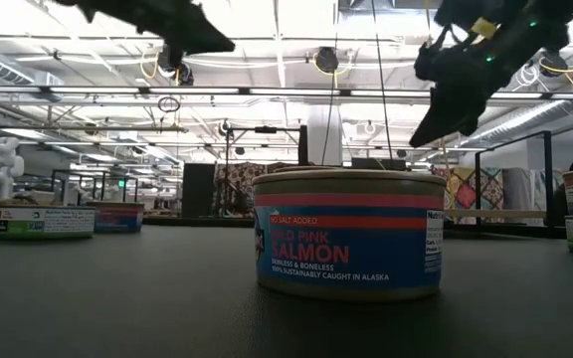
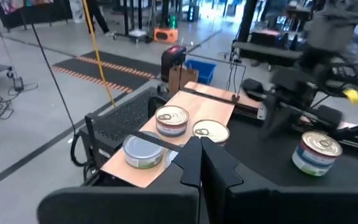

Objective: Stack canned seafood by type on shelf
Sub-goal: Put the blue pink tuna can on the shelf

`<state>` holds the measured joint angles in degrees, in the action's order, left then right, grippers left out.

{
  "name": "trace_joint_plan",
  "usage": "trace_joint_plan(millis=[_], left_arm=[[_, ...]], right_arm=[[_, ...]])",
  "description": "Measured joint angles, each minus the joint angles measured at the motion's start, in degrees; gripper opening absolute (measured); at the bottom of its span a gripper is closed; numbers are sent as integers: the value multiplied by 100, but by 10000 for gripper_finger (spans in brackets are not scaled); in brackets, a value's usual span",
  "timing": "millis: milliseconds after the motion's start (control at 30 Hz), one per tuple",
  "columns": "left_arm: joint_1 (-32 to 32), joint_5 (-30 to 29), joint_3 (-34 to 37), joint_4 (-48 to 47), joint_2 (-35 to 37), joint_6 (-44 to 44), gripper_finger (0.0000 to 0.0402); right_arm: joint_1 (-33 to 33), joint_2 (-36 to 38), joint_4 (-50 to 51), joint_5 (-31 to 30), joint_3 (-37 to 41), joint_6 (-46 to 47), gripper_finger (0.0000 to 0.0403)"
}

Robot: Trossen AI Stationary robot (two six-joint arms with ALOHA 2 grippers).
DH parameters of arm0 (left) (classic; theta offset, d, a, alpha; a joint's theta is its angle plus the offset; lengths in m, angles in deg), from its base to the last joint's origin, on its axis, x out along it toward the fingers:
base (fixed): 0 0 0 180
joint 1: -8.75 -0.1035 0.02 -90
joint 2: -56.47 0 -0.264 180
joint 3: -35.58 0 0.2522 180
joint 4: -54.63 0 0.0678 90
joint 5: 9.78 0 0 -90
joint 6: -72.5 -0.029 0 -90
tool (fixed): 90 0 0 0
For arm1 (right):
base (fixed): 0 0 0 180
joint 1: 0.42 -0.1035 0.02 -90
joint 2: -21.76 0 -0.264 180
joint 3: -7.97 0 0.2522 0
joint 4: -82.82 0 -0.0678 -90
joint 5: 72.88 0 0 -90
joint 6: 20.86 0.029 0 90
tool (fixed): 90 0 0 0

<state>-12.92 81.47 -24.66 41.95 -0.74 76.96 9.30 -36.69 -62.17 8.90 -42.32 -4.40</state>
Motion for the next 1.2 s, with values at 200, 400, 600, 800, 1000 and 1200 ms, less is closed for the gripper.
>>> trace_joint_plan(millis=[200, 400, 600, 800, 1000, 1200], left_arm=[[-93, -10, 472, 317, 414, 125, 2], [-97, 1, 472, 462, 450, 115, 2], [-101, 236, 472, 347, 452, -84, 2], [-125, 305, 1097, 1316, 450, -167, 2], [-306, 309, 1742, 2955, 402, -29, 2], [-388, 311, 1757, 3023, 397, 99, 2]], right_arm=[[942, -2, -3, 395, 0, -126, 0], [1415, -143, 20, 907, 0, -264, 0], [1432, -716, 41, 1556, 0, -515, 0], [1558, -1425, -72, 1999, -48, -895, 0], [1692, -1644, -98, 1993, -233, -1031, 0], [1703, -1624, 13, 1484, -273, -973, 0]])
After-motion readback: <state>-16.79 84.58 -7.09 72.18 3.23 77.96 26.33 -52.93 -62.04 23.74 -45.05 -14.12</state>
